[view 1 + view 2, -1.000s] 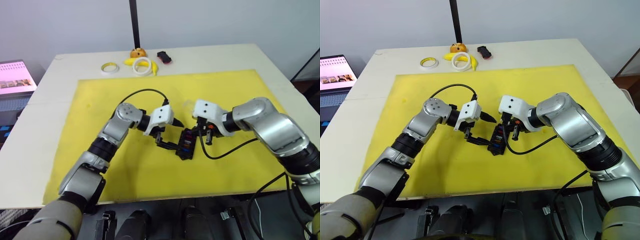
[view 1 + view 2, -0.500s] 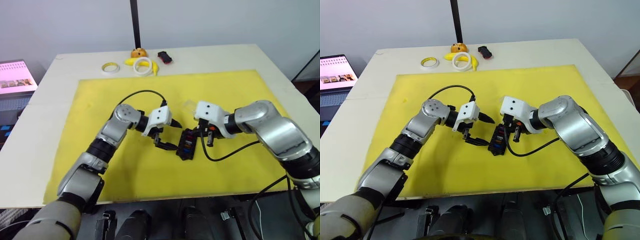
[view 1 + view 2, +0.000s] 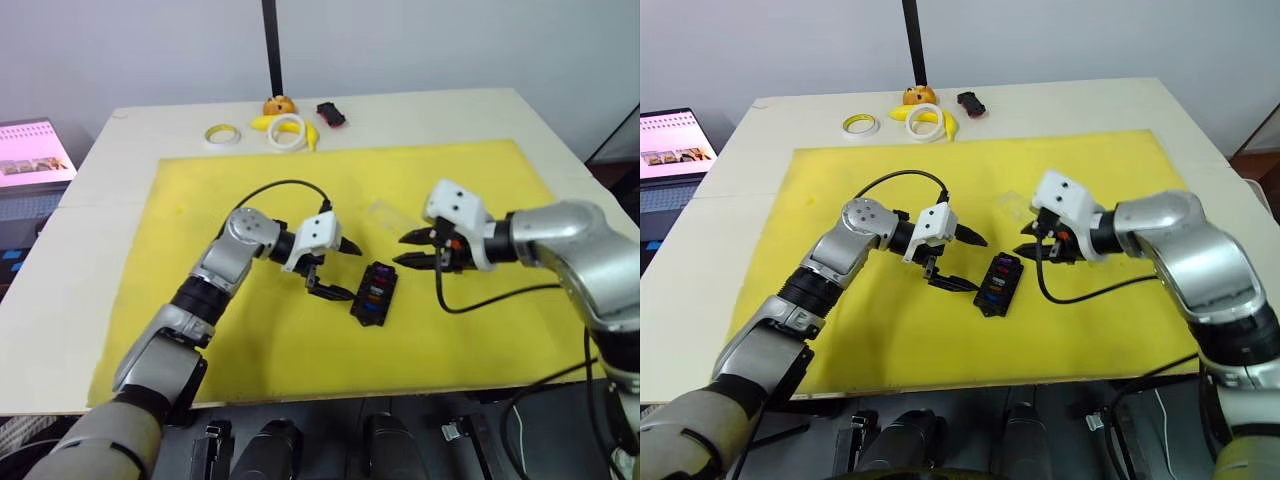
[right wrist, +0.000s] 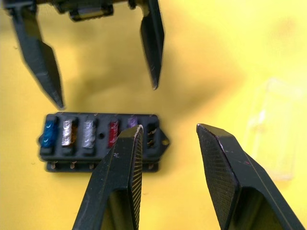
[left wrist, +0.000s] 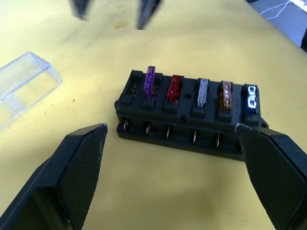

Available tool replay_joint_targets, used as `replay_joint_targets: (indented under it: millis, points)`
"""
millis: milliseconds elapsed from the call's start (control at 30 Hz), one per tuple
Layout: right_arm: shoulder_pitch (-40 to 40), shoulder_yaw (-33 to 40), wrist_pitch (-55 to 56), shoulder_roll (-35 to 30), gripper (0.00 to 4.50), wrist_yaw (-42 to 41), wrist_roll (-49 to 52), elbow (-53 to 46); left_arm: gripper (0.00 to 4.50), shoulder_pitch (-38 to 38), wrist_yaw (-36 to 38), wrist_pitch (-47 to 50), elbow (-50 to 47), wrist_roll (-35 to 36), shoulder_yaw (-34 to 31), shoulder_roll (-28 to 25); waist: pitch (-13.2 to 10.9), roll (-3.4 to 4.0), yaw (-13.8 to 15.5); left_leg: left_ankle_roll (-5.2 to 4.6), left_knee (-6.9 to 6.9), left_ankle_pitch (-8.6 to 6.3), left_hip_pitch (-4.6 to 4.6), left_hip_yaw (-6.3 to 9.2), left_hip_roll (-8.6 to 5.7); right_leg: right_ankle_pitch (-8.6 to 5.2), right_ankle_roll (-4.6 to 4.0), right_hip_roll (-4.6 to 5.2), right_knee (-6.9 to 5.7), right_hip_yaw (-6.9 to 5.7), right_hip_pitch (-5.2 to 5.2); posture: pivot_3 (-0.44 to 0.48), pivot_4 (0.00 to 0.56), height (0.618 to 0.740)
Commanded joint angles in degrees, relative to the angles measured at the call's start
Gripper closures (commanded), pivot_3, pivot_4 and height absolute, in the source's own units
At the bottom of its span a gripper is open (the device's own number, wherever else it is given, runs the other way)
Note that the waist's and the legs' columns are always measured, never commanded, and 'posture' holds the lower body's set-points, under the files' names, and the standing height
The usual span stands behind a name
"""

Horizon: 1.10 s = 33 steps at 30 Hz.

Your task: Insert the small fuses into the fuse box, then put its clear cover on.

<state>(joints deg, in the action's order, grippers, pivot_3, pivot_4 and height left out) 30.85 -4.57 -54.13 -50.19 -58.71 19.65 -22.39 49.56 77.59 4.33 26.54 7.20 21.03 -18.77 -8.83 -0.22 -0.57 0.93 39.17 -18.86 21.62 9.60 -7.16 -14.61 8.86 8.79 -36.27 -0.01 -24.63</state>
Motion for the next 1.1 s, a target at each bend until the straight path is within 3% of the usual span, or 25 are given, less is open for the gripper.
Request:
replay_joint_targets:
  millis: [33,300,400,467,500,1100]
  points:
    - [-3.4,4.7,6.1,2.5,2.61,2.0,1.9,-2.4,0.00,0.9,0.5,-0.5,-0.8,0.7,-1.4,0.0,0.0,0.00,0.0,0.00,-0.01,0.00,0.00,0.00,0.01,0.00,0.00,-0.01,0.00,0.00,0.00,0.000,0.150,0.740]
    - [-5.2,7.8,6.7,9.3,2.61,6.2,6.9,0.0,0.00,0.7,0.7,0.6,-2.0,0.8,-1.4,0.5,0.0,0.00,0.0,0.00,0.00,0.00,-0.03,0.01,0.00,0.00,0.00,-0.01,-0.03,0.00,0.01,0.000,0.150,0.740]
    - [-7.1,7.0,8.4,9.9,3.38,6.5,7.0,0.5,0.00,0.5,0.6,0.7,-2.3,0.8,-1.4,0.5,0.0,0.00,0.0,0.00,0.00,0.00,-0.03,0.03,0.00,0.00,0.00,-0.01,-0.02,0.00,0.02,0.000,0.150,0.740]
    - [-8.4,6.4,9.6,10.3,4.35,6.8,6.9,0.7,0.00,0.4,0.5,0.8,-2.5,0.8,-1.4,0.5,0.0,0.00,-0.1,0.00,0.00,0.00,-0.03,0.03,0.00,0.00,0.00,-0.01,-0.02,0.00,0.02,0.000,0.150,0.740]
    - [-8.7,6.2,10.1,10.5,4.44,7.2,6.8,1.0,0.00,0.3,0.4,0.8,-2.6,0.8,-1.4,0.5,0.0,0.00,-0.1,0.00,0.00,0.00,-0.03,0.01,0.00,0.00,0.00,-0.01,-0.02,0.00,0.02,0.000,0.150,0.740]
    - [-11.7,4.9,10.3,11.7,4.44,10.1,7.2,2.7,0.00,0.0,0.3,1.4,-3.5,0.7,-1.4,-0.3,0.0,0.00,-0.1,0.00,-0.01,0.00,-0.05,0.03,0.01,0.00,0.00,-0.02,-0.03,0.00,0.03,0.000,0.150,0.740]
